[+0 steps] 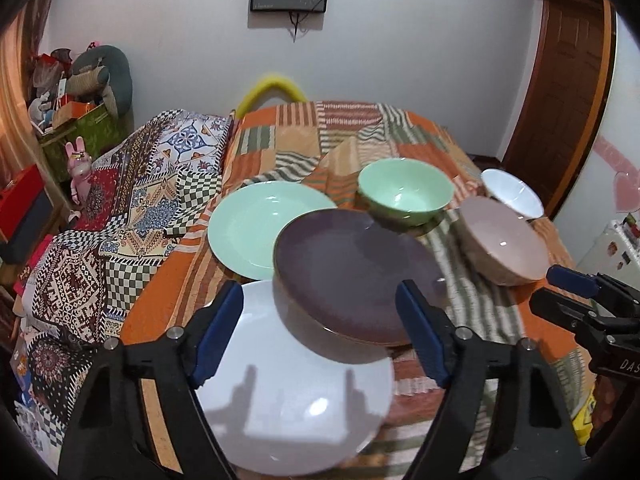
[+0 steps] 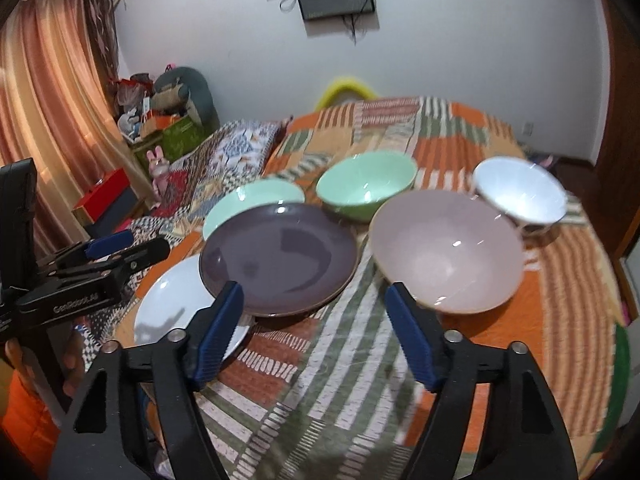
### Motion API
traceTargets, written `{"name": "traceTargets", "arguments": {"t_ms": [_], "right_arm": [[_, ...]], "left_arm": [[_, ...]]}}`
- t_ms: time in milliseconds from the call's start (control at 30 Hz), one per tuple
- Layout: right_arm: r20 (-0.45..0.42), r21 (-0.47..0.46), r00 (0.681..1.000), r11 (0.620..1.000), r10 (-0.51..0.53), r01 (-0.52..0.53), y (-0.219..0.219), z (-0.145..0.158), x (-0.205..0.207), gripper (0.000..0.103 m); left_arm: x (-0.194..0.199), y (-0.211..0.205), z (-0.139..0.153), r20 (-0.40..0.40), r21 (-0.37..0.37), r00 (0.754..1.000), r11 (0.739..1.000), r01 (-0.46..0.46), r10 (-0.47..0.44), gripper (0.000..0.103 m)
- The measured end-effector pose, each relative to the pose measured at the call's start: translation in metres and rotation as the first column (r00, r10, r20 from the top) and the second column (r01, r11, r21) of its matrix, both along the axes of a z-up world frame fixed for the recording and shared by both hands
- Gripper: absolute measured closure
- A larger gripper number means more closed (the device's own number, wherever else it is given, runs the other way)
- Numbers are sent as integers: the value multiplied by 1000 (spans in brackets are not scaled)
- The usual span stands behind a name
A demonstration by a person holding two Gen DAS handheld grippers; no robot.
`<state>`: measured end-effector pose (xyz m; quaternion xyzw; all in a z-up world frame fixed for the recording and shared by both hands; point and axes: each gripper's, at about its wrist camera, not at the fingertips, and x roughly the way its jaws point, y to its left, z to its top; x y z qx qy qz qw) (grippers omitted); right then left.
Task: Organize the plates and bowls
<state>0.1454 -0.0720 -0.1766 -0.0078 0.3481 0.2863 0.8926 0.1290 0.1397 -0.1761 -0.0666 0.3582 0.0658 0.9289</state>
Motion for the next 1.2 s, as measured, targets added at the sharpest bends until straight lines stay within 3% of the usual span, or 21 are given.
{"name": "traceTargets", "arguments": {"t_ms": [300,433,533,833,967,1200], "right_arm": [[-96,-51,995,998,24,-29,27,-29,26,63],[-140,-66,990,998,6,-16,31,-42,41,74],[-169,-79,986,997,-9,-5,34,-47,50,76],[-198,-124,979,992,-50,26,43,-58,65,77],[-218,-139,974,990,-67,37,45,-64,70,77],[-245,-133,966,990,-83,51,44,-67,80,76]], "left_arm": [[42,35,-24,-47,-19,999,1000,-10,9,50],[66,52,-37,-79,-61,997,998,-11,6,59],[84,63,-50,-120,-95,993,995,-14,3,68],[109,69,-65,-121,-81,993,997,1,-11,71],[117,70,-74,-153,-114,988,993,19,-36,80],[118,68,-76,-150,-129,987,991,31,-50,82]]}}
